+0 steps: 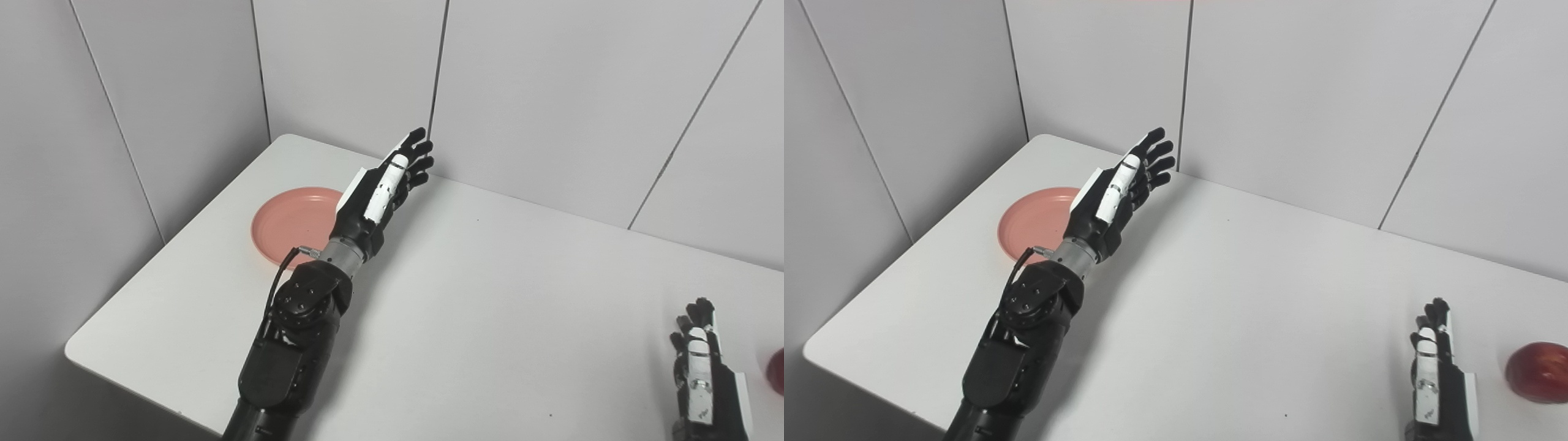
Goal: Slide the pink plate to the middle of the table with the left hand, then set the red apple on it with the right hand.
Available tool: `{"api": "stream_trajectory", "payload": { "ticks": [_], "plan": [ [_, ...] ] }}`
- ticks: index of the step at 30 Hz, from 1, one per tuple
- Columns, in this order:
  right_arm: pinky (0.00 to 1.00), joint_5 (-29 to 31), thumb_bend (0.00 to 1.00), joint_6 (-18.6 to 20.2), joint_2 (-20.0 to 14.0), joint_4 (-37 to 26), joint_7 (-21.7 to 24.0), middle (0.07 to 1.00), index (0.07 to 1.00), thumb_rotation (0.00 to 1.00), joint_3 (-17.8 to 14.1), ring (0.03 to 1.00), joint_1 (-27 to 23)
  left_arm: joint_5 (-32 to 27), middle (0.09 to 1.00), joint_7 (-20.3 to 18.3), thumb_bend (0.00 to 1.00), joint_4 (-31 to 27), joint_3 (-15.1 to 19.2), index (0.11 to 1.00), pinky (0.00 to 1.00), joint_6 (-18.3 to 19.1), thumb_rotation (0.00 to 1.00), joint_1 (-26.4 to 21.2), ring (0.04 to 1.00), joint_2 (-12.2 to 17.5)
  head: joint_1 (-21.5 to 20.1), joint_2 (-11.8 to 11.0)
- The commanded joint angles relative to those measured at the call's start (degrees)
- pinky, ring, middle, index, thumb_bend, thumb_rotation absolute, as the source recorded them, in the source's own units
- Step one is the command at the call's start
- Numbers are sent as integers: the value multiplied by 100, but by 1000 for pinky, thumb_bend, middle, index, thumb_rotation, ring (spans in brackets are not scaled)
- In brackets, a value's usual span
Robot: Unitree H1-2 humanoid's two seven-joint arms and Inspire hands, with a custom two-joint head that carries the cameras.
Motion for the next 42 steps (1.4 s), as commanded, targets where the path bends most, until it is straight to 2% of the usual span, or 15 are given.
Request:
{"api": "stream_trajectory", "payload": {
  "ticks": [1,8,22,26,35,42],
  "plan": [
    [1000,66,0,11,32,-71,24,1000,1000,1000,-6,1000,-15,-44,944,59,365,-94,91,928,929,-31,1000,-335,930,130,12,0],
    [1000,68,0,33,13,-106,26,1000,1000,1000,10,1000,-7,-140,935,146,360,24,371,919,926,-15,1000,-523,928,355,47,-7],
    [1000,165,0,77,25,-160,41,1000,1000,1000,-14,1000,-6,-376,913,180,344,749,905,889,890,-201,1000,-931,909,896,120,-14],
    [1000,108,0,239,13,-235,15,1000,1000,1000,2,1000,-6,-459,912,196,361,1066,1051,891,888,-274,1000,-1055,907,1069,133,-19],
    [1000,103,0,79,-10,-201,43,1000,1000,1000,11,1000,-5,-398,893,300,339,1700,1307,876,874,-358,1000,-1263,890,1500,170,-21],
    [1000,122,0,195,-6,-266,35,1000,1000,1000,1,1000,3,-519,857,405,333,1849,1554,810,842,-303,1000,-1303,859,1661,184,-19]
  ]
}}
